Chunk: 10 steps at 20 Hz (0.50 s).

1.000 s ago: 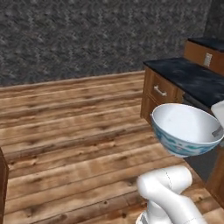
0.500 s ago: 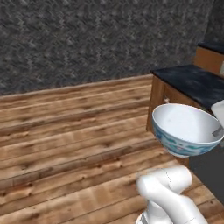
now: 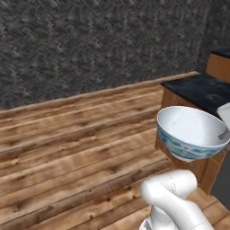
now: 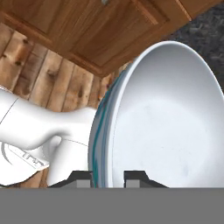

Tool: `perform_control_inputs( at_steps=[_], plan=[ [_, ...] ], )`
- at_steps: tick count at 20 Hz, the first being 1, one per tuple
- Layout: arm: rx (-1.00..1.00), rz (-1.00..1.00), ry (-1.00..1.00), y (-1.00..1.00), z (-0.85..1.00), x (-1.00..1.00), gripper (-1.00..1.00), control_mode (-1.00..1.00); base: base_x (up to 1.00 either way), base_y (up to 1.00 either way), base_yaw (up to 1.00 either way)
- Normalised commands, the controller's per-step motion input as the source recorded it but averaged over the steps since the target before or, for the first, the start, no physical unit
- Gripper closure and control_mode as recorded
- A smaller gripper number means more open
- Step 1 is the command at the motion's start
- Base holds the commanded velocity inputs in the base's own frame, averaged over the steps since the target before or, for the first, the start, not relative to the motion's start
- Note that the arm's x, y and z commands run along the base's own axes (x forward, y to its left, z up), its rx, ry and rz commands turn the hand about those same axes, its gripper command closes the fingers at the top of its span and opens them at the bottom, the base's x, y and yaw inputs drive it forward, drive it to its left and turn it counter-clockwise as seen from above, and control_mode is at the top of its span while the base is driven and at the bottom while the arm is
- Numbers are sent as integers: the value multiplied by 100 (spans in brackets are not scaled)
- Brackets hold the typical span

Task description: Pick up the bowls from the cabinet and place each bowl in front of a stool on the dining counter.

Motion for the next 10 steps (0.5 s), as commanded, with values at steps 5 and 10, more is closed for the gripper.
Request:
perform_control_inputs(
  at_steps=[5, 10],
  plan=[
    [0, 0, 0, 0, 0, 0, 100, 100, 100, 56, -26],
    [0, 0, 0, 0, 0, 0, 100, 100, 100, 57, -28]
  ],
)
